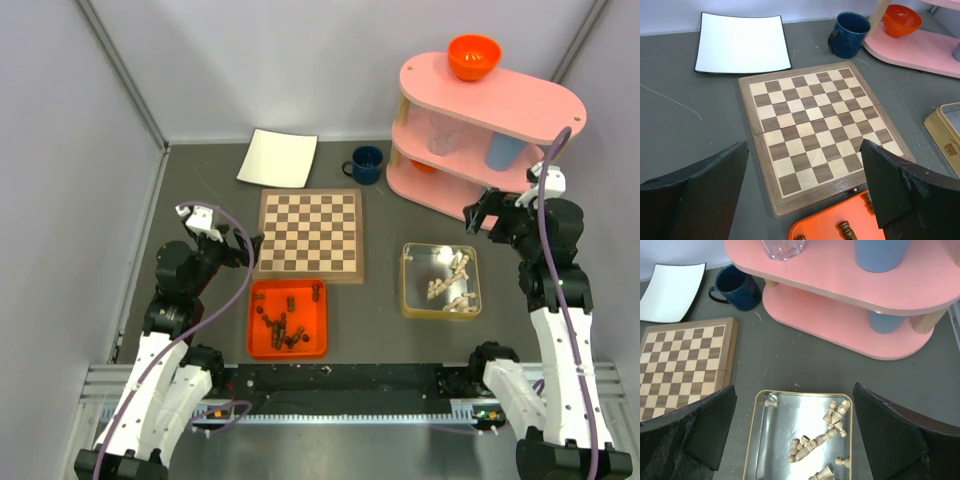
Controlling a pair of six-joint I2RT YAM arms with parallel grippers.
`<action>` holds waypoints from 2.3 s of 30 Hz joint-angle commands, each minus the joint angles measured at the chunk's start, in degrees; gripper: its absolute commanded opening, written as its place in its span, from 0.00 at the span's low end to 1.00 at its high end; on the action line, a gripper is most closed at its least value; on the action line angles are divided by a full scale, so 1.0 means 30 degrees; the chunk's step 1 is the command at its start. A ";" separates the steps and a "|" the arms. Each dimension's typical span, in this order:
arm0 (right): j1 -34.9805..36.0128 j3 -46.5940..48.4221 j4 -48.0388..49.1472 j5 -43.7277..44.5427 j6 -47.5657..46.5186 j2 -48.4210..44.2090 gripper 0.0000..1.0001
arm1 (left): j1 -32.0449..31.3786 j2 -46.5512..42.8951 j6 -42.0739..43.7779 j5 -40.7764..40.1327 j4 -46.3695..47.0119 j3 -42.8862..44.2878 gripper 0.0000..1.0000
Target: Set up the chess pieces on the board
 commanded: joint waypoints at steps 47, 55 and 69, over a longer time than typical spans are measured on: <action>0.2340 -0.1973 -0.4604 -0.2796 -1.4588 0.8713 0.50 | -0.1117 0.0891 0.1096 -0.1216 -0.2697 0.1055 0.96; 0.2515 -0.2910 -0.3988 -0.2296 -1.4705 0.9241 0.47 | -0.1146 0.1097 0.1096 -0.0952 -0.2726 0.1084 0.95; 0.3043 -0.3176 -0.3050 -0.2267 -1.4412 1.0912 0.40 | -0.1263 0.0980 0.1125 -0.1011 -0.2756 0.1084 0.94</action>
